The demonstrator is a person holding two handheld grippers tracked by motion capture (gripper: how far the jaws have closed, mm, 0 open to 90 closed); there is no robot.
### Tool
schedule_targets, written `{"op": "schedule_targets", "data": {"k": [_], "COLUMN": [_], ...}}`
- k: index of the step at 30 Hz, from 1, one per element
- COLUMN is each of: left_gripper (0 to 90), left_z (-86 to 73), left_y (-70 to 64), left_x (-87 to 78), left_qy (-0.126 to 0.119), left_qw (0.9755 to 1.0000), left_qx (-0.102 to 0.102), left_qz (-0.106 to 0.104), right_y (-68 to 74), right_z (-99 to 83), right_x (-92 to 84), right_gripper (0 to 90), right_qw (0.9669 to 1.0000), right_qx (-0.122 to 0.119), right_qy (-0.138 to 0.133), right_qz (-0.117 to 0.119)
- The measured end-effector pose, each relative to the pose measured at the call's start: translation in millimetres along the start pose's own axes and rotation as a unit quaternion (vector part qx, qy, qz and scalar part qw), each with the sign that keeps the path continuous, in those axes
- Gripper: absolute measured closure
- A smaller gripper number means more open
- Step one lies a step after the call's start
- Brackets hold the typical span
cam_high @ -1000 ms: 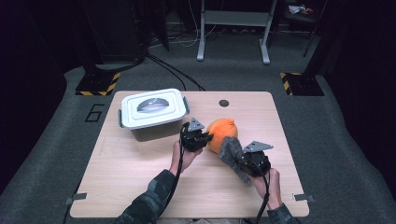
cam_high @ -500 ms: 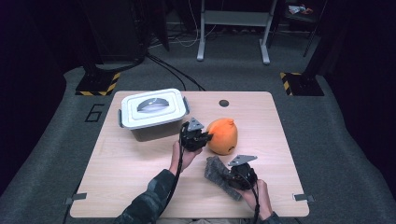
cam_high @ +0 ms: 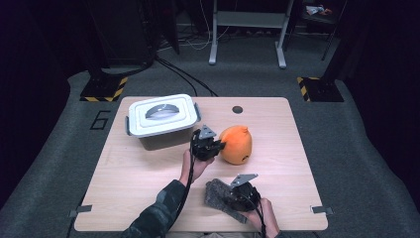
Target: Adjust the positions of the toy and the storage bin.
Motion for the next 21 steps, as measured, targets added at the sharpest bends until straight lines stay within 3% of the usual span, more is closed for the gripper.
{"op": "schedule_targets", "data": {"k": [4,6,8,11,17,21], "left_gripper": [81.6,81.6,81.6,81.8,82.8,83.3], "left_z": [-0.3,-0.5,-0.4,-0.5,1.8,4.9], "left_y": [0.3,0.6,0.5,0.5,-1.6,-4.4], "left_x": [-0.2,-0.4,-0.2,-0.6,-1.6,-2.2], "left_qy": [0.0,0.001,0.0,0.002,-0.008,-0.019], "left_qw": [1.0,1.0,1.0,1.0,0.9999,0.9997], "left_qx": [-0.002,-0.001,-0.003,0.0,0.009,0.014], "left_qz": [-0.002,-0.002,-0.002,-0.003,-0.004,-0.006], "right_y": [-3.8,-8.0,-11.1,-21.0,-54.9,-93.6], "right_z": [1.7,4.0,5.4,6.7,1.6,-8.5], "right_x": [-6.8,-13.6,-21.2,-30.9,-46.8,-52.5], "right_gripper": [40.5,31.0,24.3,15.5,7.9,4.7], "right_qw": [0.9999,0.9994,0.9988,0.9978,0.9929,0.985], "right_qx": [0.008,0.009,0.018,0.024,0.061,0.093], "right_qy": [-0.009,-0.032,-0.042,-0.061,-0.095,-0.109], "right_qz": [0.009,0.012,0.019,0.007,-0.037,-0.096]}}
Point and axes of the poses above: each handheld gripper's, and its own axes: x roughly forward along the jaws, z roughly out of its top, y roughly to its left, the point moved 5 cm from there along x, roughly forward along the jaws, and after that the axes turned 2 degrees about x, right-handed, at the moved point
